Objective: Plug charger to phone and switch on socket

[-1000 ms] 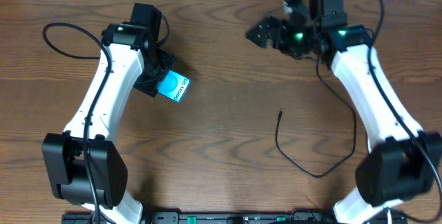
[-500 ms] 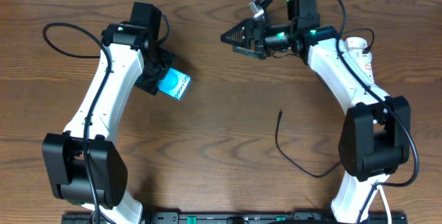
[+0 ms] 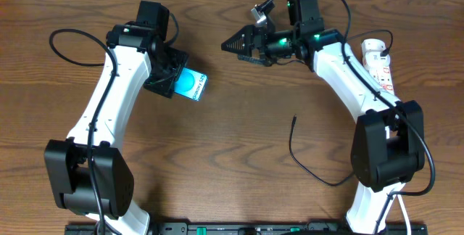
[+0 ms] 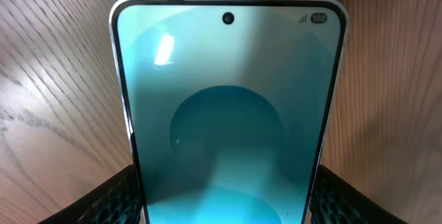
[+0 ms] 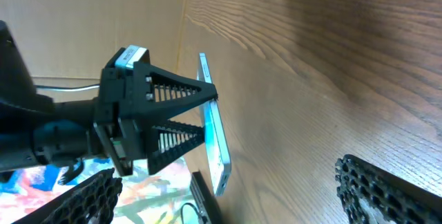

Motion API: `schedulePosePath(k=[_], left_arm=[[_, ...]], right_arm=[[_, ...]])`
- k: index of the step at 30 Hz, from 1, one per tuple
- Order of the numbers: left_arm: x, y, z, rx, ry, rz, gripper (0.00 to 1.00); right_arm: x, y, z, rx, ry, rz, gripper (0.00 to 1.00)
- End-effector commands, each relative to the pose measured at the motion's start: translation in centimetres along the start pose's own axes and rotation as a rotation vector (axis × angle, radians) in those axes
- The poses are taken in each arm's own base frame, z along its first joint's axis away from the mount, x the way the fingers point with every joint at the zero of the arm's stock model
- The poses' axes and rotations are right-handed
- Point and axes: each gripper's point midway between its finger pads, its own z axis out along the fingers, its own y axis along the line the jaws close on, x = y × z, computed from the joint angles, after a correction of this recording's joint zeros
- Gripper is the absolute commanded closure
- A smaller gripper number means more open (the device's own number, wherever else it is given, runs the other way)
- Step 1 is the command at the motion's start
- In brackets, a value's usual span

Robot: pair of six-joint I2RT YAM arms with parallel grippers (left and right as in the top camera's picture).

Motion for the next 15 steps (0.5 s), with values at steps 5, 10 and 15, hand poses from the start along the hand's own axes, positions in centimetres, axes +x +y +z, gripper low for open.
schedulePosePath(k=[5, 10, 15], left_arm=[[2.1, -0.9, -0.9, 0.059, 0.12, -0.043, 0.93], [3.1, -1.6, -1.1, 0.086, 0.179, -0.051, 0.93], [4.2, -2.3, -1.4, 0.117, 0.249, -0.063, 0.93]], right_arm=[[0.3, 0.1, 1.0, 0.03, 0.004, -0.03, 0.01], [0.6, 0.0, 1.1, 0.033, 0.014, -0.036, 0.02], [0.8, 0.1, 1.3, 0.033, 0.021, -0.037, 0.04]])
